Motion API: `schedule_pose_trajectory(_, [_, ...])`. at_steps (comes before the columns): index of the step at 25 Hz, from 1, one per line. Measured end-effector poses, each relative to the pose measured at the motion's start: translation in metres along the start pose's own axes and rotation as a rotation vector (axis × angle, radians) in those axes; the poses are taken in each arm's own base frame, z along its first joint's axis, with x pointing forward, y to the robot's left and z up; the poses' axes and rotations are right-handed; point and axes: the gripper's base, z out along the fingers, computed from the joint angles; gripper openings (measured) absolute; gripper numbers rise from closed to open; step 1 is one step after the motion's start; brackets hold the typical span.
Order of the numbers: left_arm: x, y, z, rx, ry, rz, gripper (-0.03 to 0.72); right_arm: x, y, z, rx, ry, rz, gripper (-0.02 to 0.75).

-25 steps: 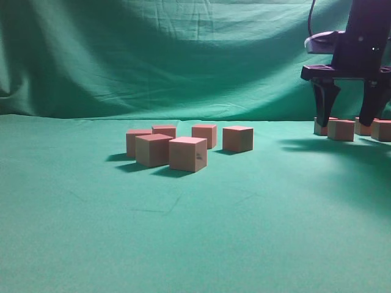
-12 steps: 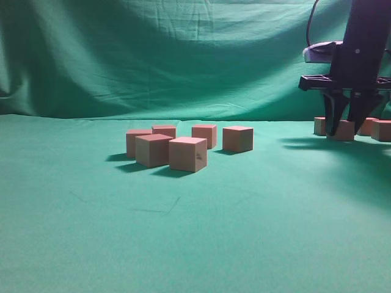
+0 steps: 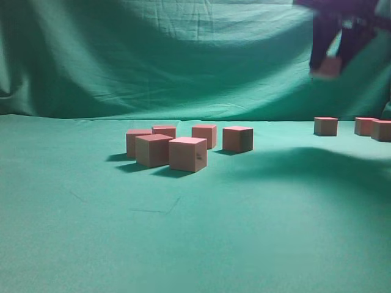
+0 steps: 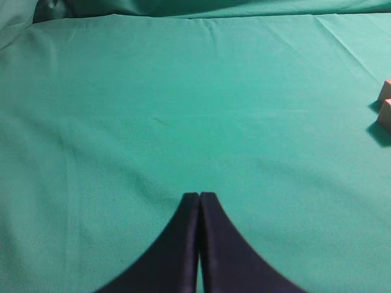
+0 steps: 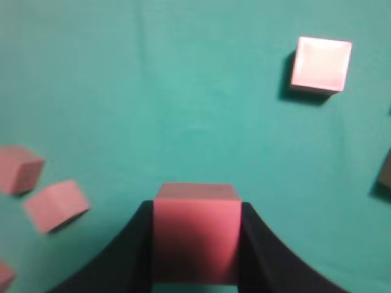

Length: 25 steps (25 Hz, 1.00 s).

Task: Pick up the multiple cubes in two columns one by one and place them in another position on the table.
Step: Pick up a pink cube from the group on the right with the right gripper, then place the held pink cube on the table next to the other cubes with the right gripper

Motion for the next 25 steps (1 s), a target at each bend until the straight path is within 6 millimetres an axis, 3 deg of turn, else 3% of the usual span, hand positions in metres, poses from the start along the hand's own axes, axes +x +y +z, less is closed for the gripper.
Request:
schedule_pose_trajectory(6, [0.0, 0.0, 0.0, 0.0, 0.0, 0.0, 0.0, 0.014, 0.023, -0.063, -0.042, -0.055, -0.036, 0.268])
schedule_pose_trajectory(13, [0.0, 0.0, 0.0, 0.0, 0.0, 0.0, 0.0, 0.059, 0.038, -0.096, -0.087, -0.061, -0.017, 0.268])
schedule_pose_trajectory(18, [0.0, 0.0, 0.0, 0.0, 0.0, 0.0, 0.0, 0.098, 0.062, -0.102, -0.176, -0.063, -0.042, 0.268])
schedule_pose_trajectory(25, [0.0, 0.0, 0.0, 0.0, 0.0, 0.0, 0.0, 0.142, 0.137, -0.067, -0.256, 0.047, -0.339, 0.268])
